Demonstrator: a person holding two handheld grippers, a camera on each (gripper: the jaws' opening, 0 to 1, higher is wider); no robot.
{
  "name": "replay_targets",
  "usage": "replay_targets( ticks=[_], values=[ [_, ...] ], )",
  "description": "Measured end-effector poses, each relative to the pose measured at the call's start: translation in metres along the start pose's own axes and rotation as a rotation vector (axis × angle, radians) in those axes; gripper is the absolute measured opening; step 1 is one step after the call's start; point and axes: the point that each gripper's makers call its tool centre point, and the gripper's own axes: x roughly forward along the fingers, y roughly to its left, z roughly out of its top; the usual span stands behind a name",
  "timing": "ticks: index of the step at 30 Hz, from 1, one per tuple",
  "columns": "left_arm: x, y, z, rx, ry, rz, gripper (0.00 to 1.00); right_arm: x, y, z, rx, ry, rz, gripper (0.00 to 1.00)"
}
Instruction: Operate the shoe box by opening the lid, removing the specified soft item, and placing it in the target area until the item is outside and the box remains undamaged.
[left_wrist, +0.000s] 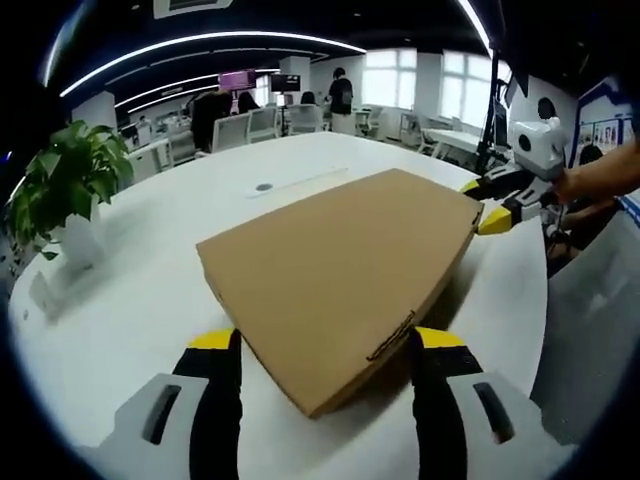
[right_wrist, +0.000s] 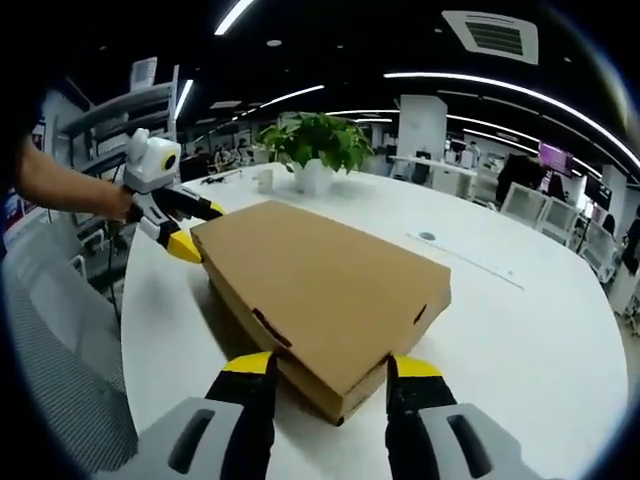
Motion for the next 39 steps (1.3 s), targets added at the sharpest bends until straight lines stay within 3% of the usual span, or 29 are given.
replay_targets(
  ticks=[18,39],
  values=[
    [-0.017,-0.004,-0.013,0.013,0.038,-0.027,0.69,-0.007,0.024,-0.005,0.002,0.004,0.002,0.38],
    [-0.049,0.012,-0.034,0.003,0.066,-0.015,0.69,0.004,0.06,0.005,-0.024,0.002,0.052,0.36]
  ],
)
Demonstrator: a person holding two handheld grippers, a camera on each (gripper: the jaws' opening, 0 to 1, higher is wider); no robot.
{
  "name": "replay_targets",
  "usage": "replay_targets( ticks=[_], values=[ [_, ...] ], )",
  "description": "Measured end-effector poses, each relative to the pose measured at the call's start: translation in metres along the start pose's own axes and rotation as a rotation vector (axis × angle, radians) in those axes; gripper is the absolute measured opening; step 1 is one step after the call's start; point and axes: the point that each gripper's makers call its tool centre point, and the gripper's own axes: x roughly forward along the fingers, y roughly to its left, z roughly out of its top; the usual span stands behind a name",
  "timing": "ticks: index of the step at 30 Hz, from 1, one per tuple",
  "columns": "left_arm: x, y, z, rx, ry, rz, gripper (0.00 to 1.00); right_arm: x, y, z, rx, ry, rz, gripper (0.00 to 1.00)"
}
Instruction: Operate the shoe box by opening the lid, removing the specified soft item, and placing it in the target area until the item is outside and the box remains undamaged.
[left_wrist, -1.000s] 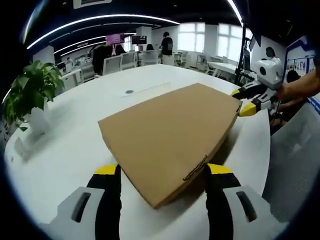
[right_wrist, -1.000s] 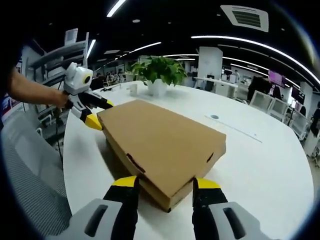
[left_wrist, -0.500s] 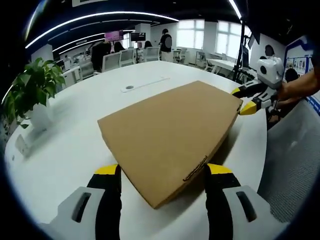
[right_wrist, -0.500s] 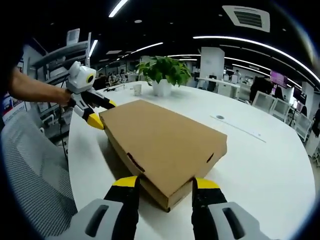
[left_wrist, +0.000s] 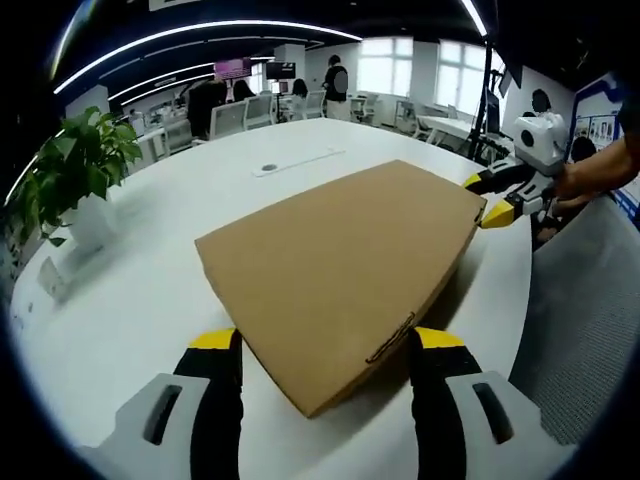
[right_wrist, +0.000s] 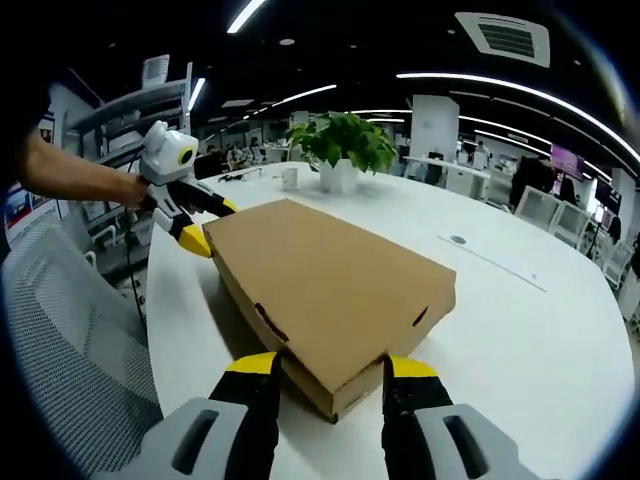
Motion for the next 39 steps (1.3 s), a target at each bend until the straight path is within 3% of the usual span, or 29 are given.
replay_targets(
  ticks=[21,39],
  values=[
    [-0.023,0.014,-0.02,-0.013,0.009,0.019,0.69,0.015,0.026,0.009,-0.023,-0.008,0.037,0.36],
    [-0.024,0.017,-0.018,-0.031,0.012,-0.004,0.7,0.015,0.027,0.011,-0.009,-0.003,0.028,0.36]
  ],
)
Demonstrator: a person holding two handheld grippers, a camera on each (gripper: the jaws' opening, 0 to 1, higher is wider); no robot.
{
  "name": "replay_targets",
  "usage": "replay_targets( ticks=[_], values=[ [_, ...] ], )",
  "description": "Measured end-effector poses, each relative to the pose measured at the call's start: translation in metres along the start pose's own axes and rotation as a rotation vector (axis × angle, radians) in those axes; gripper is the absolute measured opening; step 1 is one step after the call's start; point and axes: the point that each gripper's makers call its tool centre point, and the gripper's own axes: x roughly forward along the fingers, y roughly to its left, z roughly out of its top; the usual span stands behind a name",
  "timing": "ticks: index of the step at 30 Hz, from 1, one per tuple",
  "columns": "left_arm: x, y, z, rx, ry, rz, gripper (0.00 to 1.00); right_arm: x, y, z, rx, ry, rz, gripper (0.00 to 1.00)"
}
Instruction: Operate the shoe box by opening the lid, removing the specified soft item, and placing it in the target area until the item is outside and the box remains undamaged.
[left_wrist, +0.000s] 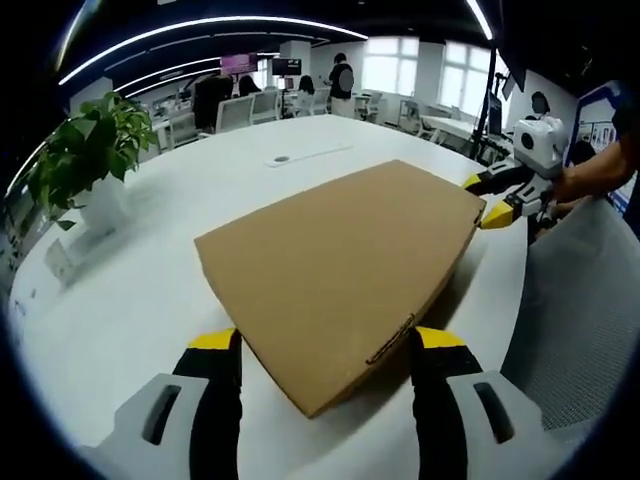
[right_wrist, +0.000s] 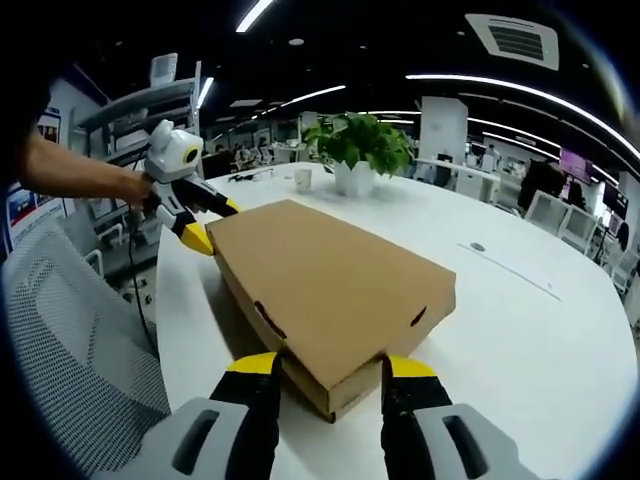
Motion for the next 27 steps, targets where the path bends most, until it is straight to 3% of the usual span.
replay_targets(
  ticks=[17,27],
  values=[
    [-0.015,-0.001,0.015,-0.025,-0.04,-0.016,0.71,-0.011,0.002,0.02,0.075,-0.053,-0.01,0.39],
    [-0.025,-0.003,0.029,-0.04,-0.086,-0.019,0.74,-0.02,0.001,0.037,0.068,-0.078,-0.005,0.42]
  ],
)
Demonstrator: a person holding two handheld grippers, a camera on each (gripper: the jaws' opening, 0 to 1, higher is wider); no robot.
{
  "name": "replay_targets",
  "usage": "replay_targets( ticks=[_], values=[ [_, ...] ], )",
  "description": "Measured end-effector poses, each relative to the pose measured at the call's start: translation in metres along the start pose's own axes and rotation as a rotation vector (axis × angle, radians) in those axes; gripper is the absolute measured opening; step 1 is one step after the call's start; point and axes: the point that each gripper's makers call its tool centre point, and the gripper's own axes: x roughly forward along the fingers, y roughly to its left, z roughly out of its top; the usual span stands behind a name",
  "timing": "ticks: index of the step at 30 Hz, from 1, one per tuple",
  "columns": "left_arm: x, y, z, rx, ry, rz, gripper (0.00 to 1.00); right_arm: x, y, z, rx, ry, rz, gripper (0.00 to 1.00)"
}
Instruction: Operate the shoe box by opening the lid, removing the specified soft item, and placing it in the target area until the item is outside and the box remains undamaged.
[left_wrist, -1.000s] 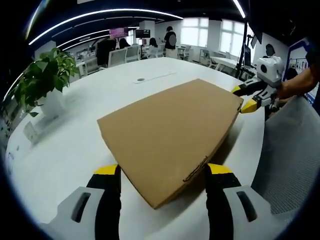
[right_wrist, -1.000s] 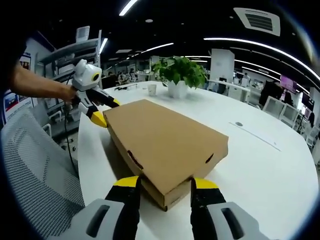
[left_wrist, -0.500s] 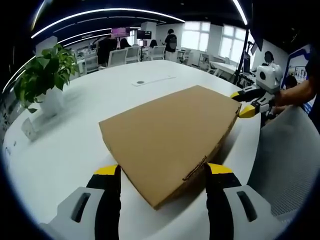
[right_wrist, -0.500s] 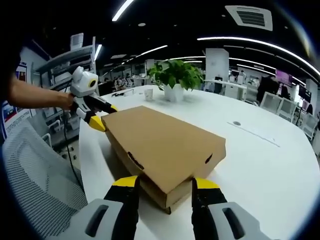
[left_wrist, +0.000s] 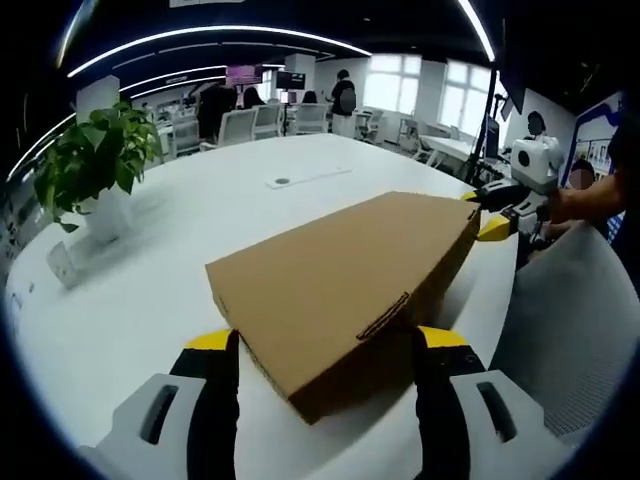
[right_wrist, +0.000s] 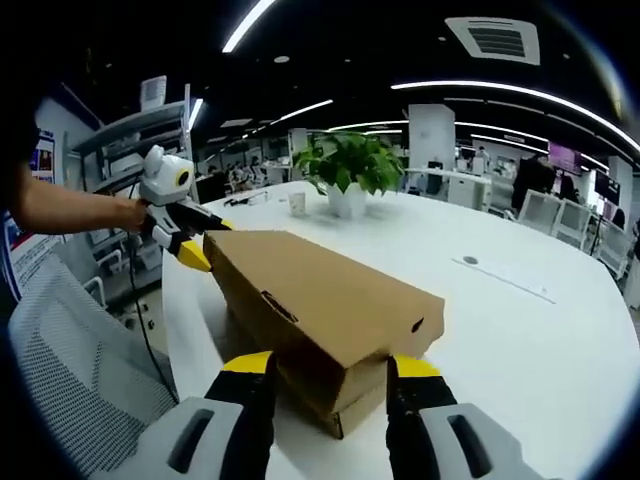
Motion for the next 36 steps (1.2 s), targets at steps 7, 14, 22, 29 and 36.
replay_targets(
  ticks=[7,14,22,29,36],
  values=[
    [-0.006,0.002,0.013,-0.005,-0.042,0.006,0.74,-0.004,-0.002,0.015,-0.027,-0.027,-0.01,0.43],
    [-0.01,0.005,0.03,0.003,-0.087,0.027,0.72,-0.006,-0.008,0.032,-0.076,-0.044,-0.026,0.42],
    [-0.012,0.015,0.045,-0.002,-0.117,0.071,0.64,-0.006,-0.023,0.048,-0.094,-0.072,-0.061,0.33],
    [-0.012,0.027,0.056,-0.009,-0.129,0.114,0.54,-0.005,-0.034,0.061,-0.084,-0.099,-0.091,0.28],
    [-0.012,0.039,0.066,-0.011,-0.143,0.153,0.45,-0.001,-0.044,0.073,-0.073,-0.126,-0.118,0.24]
  ],
)
